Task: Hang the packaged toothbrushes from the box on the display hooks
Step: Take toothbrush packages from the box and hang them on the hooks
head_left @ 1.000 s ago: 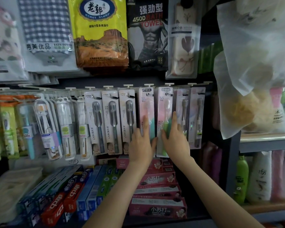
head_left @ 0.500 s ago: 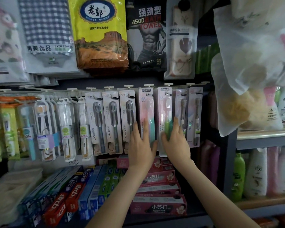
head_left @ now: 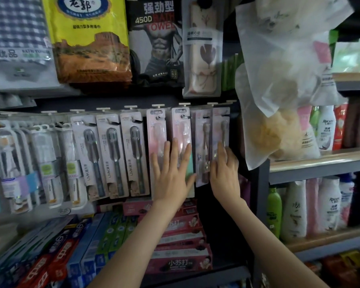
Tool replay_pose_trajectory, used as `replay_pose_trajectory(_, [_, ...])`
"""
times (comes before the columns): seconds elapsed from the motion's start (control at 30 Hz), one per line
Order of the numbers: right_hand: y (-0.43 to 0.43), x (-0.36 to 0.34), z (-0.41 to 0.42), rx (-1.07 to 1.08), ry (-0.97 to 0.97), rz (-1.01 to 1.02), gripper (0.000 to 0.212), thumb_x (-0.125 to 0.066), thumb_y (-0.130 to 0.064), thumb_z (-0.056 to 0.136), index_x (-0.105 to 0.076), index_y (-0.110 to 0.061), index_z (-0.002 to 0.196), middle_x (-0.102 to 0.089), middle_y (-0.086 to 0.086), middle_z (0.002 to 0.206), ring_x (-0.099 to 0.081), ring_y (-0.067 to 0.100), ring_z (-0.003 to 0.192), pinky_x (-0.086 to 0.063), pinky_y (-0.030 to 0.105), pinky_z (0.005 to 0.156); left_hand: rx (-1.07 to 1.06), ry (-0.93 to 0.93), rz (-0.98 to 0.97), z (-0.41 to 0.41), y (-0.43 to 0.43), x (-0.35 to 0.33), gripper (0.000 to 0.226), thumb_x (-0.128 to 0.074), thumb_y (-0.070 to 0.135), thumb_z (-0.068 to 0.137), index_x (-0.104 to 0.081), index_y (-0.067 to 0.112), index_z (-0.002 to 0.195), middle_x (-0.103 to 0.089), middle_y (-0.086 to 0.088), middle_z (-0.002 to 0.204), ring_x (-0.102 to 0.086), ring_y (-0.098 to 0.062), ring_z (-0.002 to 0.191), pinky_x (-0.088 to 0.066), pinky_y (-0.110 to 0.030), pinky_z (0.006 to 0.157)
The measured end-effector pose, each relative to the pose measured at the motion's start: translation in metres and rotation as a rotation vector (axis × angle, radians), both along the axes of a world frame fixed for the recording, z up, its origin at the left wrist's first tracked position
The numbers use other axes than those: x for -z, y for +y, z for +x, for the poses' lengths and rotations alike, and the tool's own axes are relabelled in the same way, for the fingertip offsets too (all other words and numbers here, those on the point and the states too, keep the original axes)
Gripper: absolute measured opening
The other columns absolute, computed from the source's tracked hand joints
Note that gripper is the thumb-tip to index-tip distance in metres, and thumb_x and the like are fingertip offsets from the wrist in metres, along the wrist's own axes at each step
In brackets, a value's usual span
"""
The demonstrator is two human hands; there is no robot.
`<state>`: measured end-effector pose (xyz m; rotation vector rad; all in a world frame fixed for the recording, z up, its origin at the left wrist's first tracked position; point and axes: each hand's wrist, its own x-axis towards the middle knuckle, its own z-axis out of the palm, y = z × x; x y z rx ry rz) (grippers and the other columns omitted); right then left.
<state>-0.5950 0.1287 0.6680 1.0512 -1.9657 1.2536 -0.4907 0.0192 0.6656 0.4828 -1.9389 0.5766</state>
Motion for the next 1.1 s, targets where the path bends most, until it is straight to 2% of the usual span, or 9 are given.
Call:
replay_pose_trajectory(0.07, [-0.002,-0.001,-0.014,-0.013,0.025,0.027,0.058,-0.034,-0.022,0.102,-0.009,-0.020,0.154,-0.017,0.020,0.156,-0.014,0.029,0.142,-0.026,0.045,0.111,-0.042,-0.012,-0.031,-0.008,-0.005,-0.004,0.081,-0.051,0.056,0.089,-0.018,0.021,0.154,-0.003,-0.012,0.160,0.011,-0.026,0.148,0.011,-0.052,0.116])
replay_pose_trajectory(0.17, [-0.011,-0.007,-0.032,0.021,0.171,0.079,0.063,-0.038,-0.022,0.100,-0.005,-0.016,0.154,-0.019,0.021,0.156,-0.012,0.031,0.144,-0.022,0.046,0.117,-0.107,-0.017,-0.079,-0.018,-0.010,-0.009,0.074,-0.033,0.058,0.093,-0.018,0.021,0.154,-0.008,-0.015,0.160,0.008,-0.026,0.149,0.013,-0.050,0.117])
replay_pose_trajectory(0.3, [-0.029,-0.020,-0.044,0.092,0.306,0.204,0.069,-0.035,-0.035,0.097,0.000,-0.017,0.153,-0.004,0.008,0.159,0.004,0.022,0.147,0.008,0.031,0.120,-0.127,-0.005,-0.116,-0.025,-0.012,-0.011,0.069,-0.024,0.056,0.095,-0.019,0.023,0.154,-0.011,-0.017,0.160,-0.002,-0.028,0.149,0.009,-0.051,0.118])
replay_pose_trajectory(0.5, [-0.054,-0.026,-0.046,0.252,0.373,0.246,0.065,-0.034,-0.036,0.093,-0.019,-0.012,0.152,-0.010,0.005,0.159,-0.013,0.029,0.146,0.015,0.042,0.117,-0.188,0.029,-0.198,-0.031,-0.022,-0.003,0.066,-0.024,0.050,0.096,-0.008,0.024,0.154,0.004,-0.017,0.160,0.006,-0.027,0.149,0.014,-0.050,0.117])
replay_pose_trajectory(0.63, [-0.061,-0.022,-0.042,0.238,0.336,0.195,0.065,-0.025,-0.040,0.096,-0.005,-0.017,0.153,0.002,0.001,0.159,0.001,0.024,0.147,0.028,0.037,0.111,-0.179,0.031,-0.191,-0.030,-0.020,-0.006,0.064,-0.026,0.044,0.098,-0.005,0.022,0.154,-0.003,-0.013,0.160,0.007,-0.026,0.149,0.014,-0.049,0.117])
replay_pose_trajectory(0.73, [-0.061,-0.021,-0.033,0.164,0.310,0.083,0.063,-0.028,-0.034,0.096,-0.003,-0.020,0.153,0.000,0.001,0.160,0.002,0.021,0.147,0.017,0.038,0.116,-0.154,0.037,-0.157,-0.027,-0.020,-0.007,0.073,-0.043,0.041,0.096,-0.004,0.019,0.154,-0.006,-0.016,0.160,0.003,-0.028,0.148,0.014,-0.050,0.117])
replay_pose_trajectory(0.87, [-0.056,-0.017,-0.004,-0.066,0.210,-0.113,0.051,-0.030,-0.024,0.098,-0.030,-0.015,0.149,-0.031,0.011,0.153,-0.025,0.022,0.135,-0.023,0.042,0.112,-0.222,-0.002,-0.131,-0.025,-0.021,-0.010,0.095,-0.058,0.034,0.091,0.011,0.013,0.153,0.003,-0.018,0.159,0.008,-0.030,0.148,0.010,-0.051,0.118])
replay_pose_trajectory(0.97, [-0.053,-0.007,0.016,-0.334,-0.021,-0.184,0.045,-0.036,-0.020,0.102,-0.033,-0.016,0.147,-0.039,0.006,0.146,-0.030,0.010,0.129,-0.023,0.030,0.113,-0.159,-0.014,-0.143,-0.023,-0.021,-0.011,0.082,-0.048,0.030,0.094,0.006,0.012,0.154,0.002,-0.017,0.160,0.009,-0.030,0.148,0.012,-0.049,0.118])
replay_pose_trajectory(1.1, [-0.055,0.007,0.026,-0.561,-0.275,-0.220,0.049,-0.036,-0.030,0.101,-0.034,-0.016,0.148,-0.041,-0.001,0.148,-0.036,0.013,0.137,-0.031,0.045,0.114,-0.007,-0.047,-0.109,-0.015,-0.030,-0.003,0.071,-0.037,0.022,0.096,0.002,0.016,0.154,-0.006,-0.018,0.160,0.009,-0.027,0.149,0.008,-0.048,0.119])
